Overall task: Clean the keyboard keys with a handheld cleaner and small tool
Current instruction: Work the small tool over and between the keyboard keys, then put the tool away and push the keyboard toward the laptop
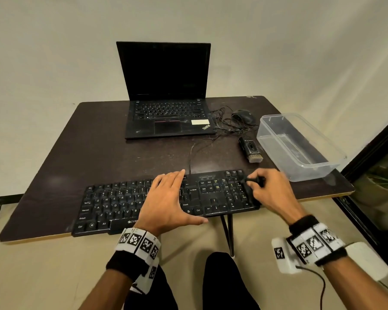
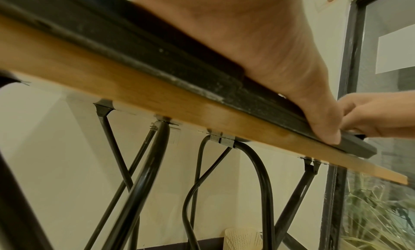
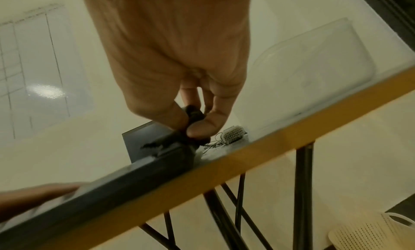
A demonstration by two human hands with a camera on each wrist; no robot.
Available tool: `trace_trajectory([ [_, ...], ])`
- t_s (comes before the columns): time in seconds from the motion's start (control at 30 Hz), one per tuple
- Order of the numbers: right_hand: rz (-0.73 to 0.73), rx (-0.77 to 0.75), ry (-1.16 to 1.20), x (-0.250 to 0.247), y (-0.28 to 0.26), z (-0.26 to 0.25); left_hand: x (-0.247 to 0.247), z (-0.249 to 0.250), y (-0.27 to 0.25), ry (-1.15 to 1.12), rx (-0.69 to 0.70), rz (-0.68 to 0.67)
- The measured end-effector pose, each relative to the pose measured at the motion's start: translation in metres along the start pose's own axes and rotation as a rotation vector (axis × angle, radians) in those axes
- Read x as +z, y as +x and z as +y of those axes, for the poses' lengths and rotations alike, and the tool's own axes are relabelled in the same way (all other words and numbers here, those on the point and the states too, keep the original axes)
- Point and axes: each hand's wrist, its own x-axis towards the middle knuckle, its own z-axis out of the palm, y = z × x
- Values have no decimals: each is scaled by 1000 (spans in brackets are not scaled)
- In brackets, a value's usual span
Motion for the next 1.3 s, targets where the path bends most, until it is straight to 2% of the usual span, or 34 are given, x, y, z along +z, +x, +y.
trace_trajectory([
  [0.23, 134, -116, 94, 13, -71, 14, 4, -1, 1, 7, 11, 24],
  [0.37, 9, -130, 191, 19, -90, 7, 6, -2, -1, 17, 28, 41],
  [0.43, -39, -115, 287, 24, -96, 1, 7, -3, -1, 27, 38, 42],
  [0.57, 129, -9, 466, 18, -90, 8, 8, -4, -2, 51, 54, 53],
  [0.63, 160, 47, 484, 6, -85, 15, 9, -5, -3, 63, 57, 57],
  [0.8, 290, 89, 406, -42, -71, 29, 12, -6, -6, 91, 59, 74],
  [0.93, 395, 33, 307, -75, -48, 21, 12, -5, -6, 106, 65, 78],
  [1.07, 323, -16, 55, -69, -15, 11, 10, -3, -8, 94, 61, 77],
  [1.2, 75, 6, -179, -48, -8, 8, 2, -7, -18, 68, 54, 94],
  [1.23, 53, 2, -178, -42, -12, 5, -2, -12, -25, 55, 44, 111],
  [1.3, 127, -42, -147, -35, -26, 1, -9, -24, -39, 30, 20, 155],
])
